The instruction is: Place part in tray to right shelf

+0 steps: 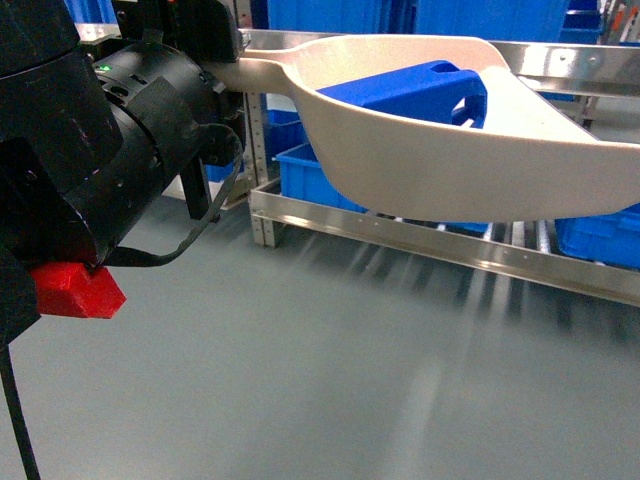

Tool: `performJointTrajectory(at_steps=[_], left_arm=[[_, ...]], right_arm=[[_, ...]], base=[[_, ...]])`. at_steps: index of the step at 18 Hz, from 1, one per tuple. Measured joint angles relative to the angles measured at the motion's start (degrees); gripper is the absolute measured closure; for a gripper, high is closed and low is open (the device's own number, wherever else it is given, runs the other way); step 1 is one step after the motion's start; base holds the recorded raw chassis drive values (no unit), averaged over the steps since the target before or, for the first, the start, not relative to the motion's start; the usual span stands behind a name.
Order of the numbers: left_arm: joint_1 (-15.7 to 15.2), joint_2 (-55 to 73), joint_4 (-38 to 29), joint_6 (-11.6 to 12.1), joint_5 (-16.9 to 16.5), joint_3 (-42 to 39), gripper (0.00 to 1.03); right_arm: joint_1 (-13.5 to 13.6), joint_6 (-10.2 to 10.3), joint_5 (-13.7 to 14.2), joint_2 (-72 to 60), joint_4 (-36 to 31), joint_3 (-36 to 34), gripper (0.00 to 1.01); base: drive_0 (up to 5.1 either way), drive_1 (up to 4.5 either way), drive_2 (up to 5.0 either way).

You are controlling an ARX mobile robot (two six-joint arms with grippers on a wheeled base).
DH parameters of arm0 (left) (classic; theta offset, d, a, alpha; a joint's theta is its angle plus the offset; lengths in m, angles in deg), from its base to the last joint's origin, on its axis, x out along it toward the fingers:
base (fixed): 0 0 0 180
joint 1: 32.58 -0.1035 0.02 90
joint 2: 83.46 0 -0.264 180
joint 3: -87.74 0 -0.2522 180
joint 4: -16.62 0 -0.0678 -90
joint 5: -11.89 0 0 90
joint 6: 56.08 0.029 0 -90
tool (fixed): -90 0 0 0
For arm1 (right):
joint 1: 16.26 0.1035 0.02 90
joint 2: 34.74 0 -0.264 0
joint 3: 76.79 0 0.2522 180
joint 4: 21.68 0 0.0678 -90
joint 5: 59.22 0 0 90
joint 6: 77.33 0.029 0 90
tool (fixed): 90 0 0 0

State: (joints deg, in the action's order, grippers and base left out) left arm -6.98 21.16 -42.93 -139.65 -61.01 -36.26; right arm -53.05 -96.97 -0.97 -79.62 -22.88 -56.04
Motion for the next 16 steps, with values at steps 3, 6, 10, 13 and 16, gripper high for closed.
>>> performJointTrajectory(at_steps=[3,6,10,13,16], left_arm=[[0.1,0.0,0.0,0.0,-0.2,0.0,0.90],[0.1,0.0,0.0,0.0,-0.2,0.0,0.90],[0.2,0.0,0.0,0.0,-0.2,0.0,0.90],[0.0,0.0,0.0,0.0,-0.2,0.0,0.90],[0.0,0.0,0.0,0.0,-0.2,0.0,0.90]], right_arm=[[0.0,0.0,0.0,0.0,0.0,0.0,0.03],[0.0,0.0,0.0,0.0,0.0,0.0,0.03],[0.0,0.0,0.0,0.0,0.0,0.0,0.03],[0.0,0.0,0.0,0.0,0.0,0.0,0.03],[0.0,0.0,0.0,0.0,0.0,0.0,0.03]], base=[[-1.5,-1.54,-1.5],[-1.7,-1.72,-1.7],[-1.5,-1.51,-1.5],[-1.6,-1.57,-1.6],[-1.7,-1.69,-1.7]])
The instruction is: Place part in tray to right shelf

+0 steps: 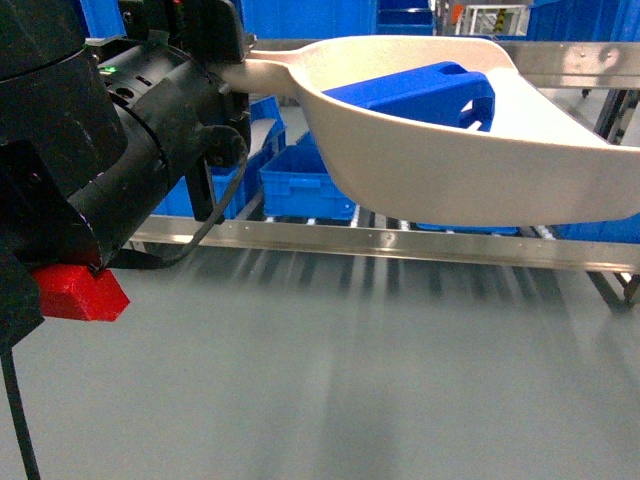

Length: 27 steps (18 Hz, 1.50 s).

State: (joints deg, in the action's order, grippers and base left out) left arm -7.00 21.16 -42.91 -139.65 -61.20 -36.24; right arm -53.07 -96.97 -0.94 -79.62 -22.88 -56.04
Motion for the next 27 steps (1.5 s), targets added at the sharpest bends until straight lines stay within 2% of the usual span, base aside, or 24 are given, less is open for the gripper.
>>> performJointTrajectory(at_steps=[2,7,27], left_arm=[[0.6,0.0,0.0,0.0,-0.5,0.0,0.90],[-0.2,0.0,0.0,0.0,0.2,0.0,0.90],[0.1,0.0,-0.2,0.0,0.0,0.0,0.90]], right_arm=[[0.0,0.0,0.1,0.0,0.0,0.0,0.03],[0.0,0.0,0.0,0.0,0.0,0.0,0.03],[0.0,0.0,0.0,0.0,-0.1,0.0,0.03]], base=[[0.0,0.00,0.0],[0.0,0.00,0.0],[0.0,0.00,0.0]])
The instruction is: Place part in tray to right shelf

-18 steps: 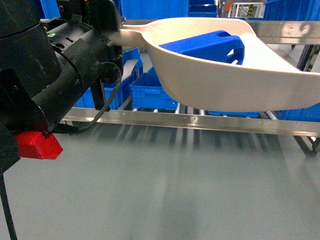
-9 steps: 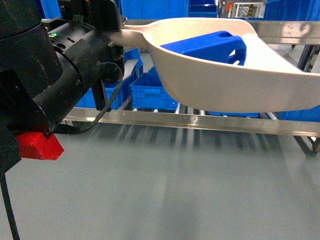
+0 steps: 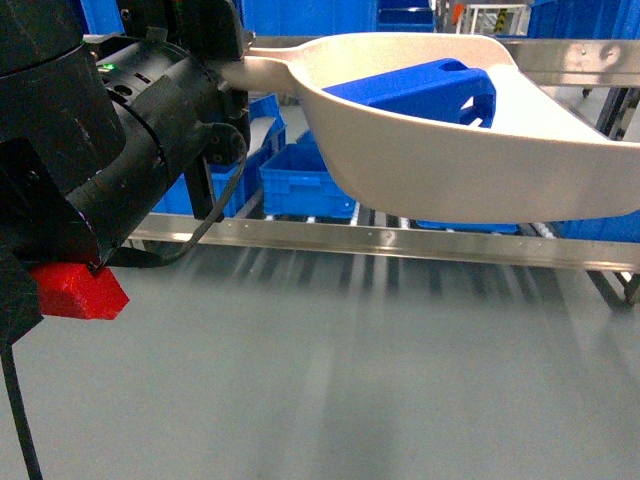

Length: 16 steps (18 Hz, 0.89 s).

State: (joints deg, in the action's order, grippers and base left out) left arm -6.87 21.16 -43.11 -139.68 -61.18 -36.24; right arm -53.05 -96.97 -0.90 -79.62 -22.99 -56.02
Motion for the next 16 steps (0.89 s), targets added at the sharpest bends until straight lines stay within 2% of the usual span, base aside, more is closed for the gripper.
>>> performJointTrajectory(at_steps=[16], left_arm=[[0.0,0.0,0.2,0.0,0.0,0.0,0.90]], right_arm=[[0.0,-0.1,0.0,0.0,0.1,0.0,0.03]], base=[[0.0,0.00,0.0]])
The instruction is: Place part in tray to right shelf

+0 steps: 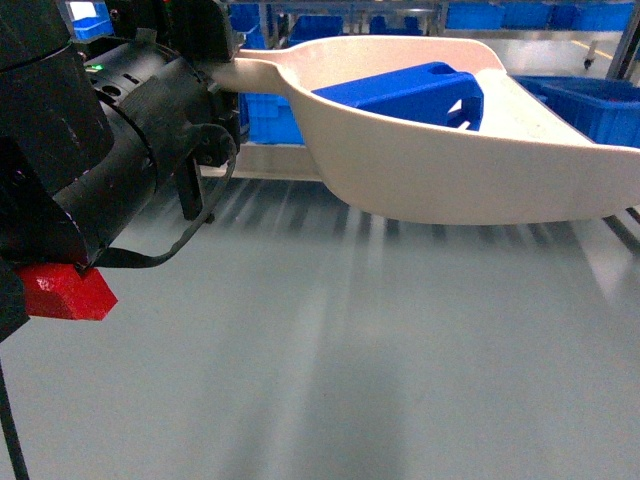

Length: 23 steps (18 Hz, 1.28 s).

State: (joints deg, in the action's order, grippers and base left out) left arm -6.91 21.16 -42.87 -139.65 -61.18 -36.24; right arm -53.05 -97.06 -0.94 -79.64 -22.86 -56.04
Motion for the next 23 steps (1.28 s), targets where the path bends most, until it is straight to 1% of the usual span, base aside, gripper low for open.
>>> performJointTrajectory(at_steps=[23], left_arm=[[0.1,0.0,0.0,0.0,0.0,-0.1,0.90]], right_arm=[[0.0,-0.1,0.0,0.0,-0.1,0.0,0.03]], base=[[0.0,0.00,0.0]])
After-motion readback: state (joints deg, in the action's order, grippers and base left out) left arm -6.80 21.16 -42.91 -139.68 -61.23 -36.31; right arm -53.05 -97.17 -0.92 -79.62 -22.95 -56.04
